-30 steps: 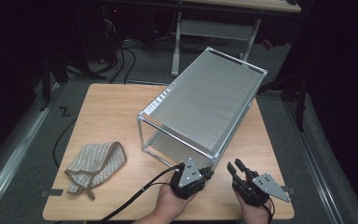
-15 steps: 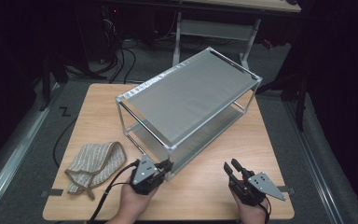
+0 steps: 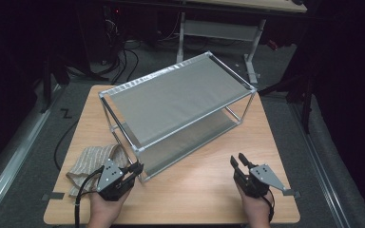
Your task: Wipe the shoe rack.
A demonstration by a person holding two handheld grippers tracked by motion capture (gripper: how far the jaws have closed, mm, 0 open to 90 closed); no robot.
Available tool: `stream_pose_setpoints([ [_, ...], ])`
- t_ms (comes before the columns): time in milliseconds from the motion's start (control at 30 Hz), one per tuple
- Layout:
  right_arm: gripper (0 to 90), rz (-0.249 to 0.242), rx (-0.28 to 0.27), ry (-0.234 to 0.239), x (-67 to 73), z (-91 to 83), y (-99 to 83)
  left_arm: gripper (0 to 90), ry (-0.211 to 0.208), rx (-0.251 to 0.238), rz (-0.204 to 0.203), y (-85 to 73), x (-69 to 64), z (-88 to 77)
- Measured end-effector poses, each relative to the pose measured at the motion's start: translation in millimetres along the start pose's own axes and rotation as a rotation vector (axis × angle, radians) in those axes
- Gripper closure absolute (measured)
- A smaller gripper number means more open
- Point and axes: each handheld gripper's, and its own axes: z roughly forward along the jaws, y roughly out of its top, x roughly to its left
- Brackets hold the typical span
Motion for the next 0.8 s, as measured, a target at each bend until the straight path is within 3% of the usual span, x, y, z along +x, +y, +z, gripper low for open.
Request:
stream_pose_setpoints([
  [167,64.6,0.032,0.03,-0.059,-21.4,34.6,13.2,80.2,-0.012,-0.005,0.002,-2.5,1.0,-4.8],
  [500,65.1,0.04,0.051,-0.185,-62.6,108.7,31.7,80.1,-0.024,-0.012,-0.003,-4.5,1.0,-7.1],
  [800,65.5,0.08,0.065,-0.265,-94.7,154.0,41.3,80.4,-0.034,-0.009,0.001,-4.2,1.5,-7.2],
])
